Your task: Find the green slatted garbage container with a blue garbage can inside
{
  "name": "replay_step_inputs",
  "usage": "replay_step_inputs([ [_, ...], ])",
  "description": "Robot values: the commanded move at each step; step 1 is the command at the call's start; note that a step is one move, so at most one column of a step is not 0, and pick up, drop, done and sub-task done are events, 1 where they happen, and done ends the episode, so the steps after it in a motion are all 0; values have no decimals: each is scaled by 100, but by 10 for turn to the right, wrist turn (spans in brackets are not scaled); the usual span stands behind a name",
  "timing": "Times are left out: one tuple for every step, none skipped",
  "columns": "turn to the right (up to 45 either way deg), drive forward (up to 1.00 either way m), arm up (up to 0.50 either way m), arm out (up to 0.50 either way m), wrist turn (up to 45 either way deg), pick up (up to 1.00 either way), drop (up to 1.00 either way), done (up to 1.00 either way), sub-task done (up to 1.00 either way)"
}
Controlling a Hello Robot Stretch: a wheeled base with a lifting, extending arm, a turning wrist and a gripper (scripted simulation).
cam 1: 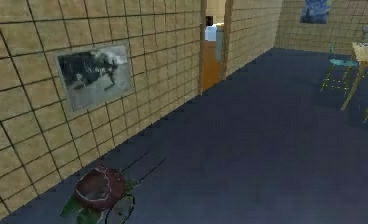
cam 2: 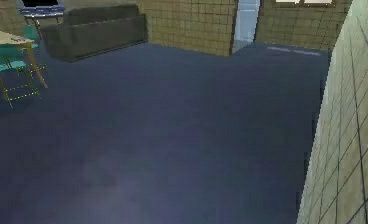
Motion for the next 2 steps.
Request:
replay_step_inputs([
  [450, 0, 0, 0, 0, 0, 0, 0, 0],
  [300, 0, 0, 0, 0, 0, 0, 0, 0],
])
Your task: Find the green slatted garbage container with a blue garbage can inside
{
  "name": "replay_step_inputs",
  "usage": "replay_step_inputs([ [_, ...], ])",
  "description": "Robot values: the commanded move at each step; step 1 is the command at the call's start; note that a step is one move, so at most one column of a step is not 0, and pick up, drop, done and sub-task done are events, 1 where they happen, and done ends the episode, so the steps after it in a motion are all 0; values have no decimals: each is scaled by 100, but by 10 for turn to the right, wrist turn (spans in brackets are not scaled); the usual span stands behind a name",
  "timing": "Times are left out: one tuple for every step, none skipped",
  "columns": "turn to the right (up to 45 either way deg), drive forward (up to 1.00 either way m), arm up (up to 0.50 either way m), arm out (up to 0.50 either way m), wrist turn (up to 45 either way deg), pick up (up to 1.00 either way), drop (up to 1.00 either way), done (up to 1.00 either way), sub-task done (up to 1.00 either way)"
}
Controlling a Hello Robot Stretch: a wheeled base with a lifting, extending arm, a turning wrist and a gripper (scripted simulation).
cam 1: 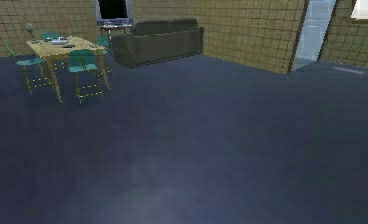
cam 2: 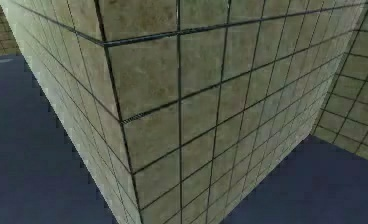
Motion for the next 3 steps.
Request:
replay_step_inputs([
  [0, 35, 0, 0, 0, 0, 0, 0, 0],
  [360, 0, 0, 0, 0, 0, 0, 0, 0],
  [0, 100, 0, 0, 0, 0, 0, 0, 0],
])
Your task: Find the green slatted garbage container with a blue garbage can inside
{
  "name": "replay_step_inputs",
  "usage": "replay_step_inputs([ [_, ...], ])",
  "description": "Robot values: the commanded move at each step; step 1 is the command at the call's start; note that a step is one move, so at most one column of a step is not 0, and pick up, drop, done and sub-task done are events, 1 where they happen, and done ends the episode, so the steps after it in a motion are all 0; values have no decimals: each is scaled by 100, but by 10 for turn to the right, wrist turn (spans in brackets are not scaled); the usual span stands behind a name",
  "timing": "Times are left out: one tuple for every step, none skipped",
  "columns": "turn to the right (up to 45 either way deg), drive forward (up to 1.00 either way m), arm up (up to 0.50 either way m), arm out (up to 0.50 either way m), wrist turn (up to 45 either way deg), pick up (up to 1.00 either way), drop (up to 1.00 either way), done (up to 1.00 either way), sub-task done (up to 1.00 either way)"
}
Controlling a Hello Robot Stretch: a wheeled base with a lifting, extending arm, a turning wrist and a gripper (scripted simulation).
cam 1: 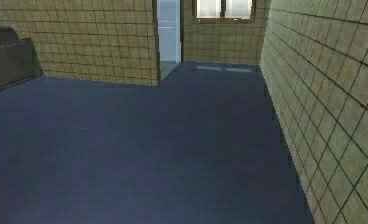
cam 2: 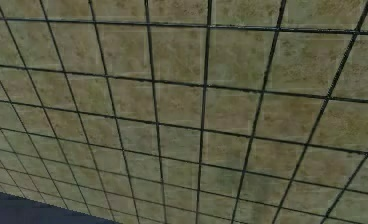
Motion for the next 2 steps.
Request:
replay_step_inputs([
  [0, 100, 0, 0, 0, 0, 0, 0, 0],
  [0, 100, 0, 0, 0, 0, 0, 0, 0],
])
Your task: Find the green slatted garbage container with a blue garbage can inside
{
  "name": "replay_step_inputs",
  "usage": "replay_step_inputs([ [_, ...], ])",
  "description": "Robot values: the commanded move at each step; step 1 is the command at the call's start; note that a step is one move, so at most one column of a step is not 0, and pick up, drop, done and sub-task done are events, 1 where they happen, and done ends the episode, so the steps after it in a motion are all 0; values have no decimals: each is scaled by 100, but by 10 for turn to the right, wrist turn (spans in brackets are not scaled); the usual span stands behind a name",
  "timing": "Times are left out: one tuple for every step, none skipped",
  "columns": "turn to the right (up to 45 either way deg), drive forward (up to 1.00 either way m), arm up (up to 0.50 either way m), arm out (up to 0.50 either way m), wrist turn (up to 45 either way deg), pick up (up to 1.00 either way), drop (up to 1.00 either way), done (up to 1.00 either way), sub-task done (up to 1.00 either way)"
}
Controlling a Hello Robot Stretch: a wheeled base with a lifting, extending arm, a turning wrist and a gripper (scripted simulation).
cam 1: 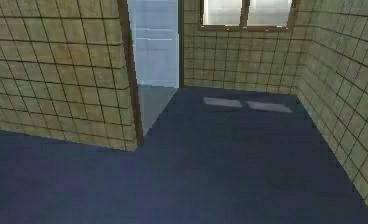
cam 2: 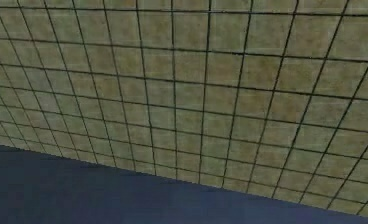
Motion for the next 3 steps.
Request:
replay_step_inputs([
  [0, 100, 0, 0, 0, 0, 0, 0, 0],
  [30, 0, 0, 0, 0, 0, 0, 0, 0],
  [0, 100, 0, 0, 0, 0, 0, 0, 0],
])
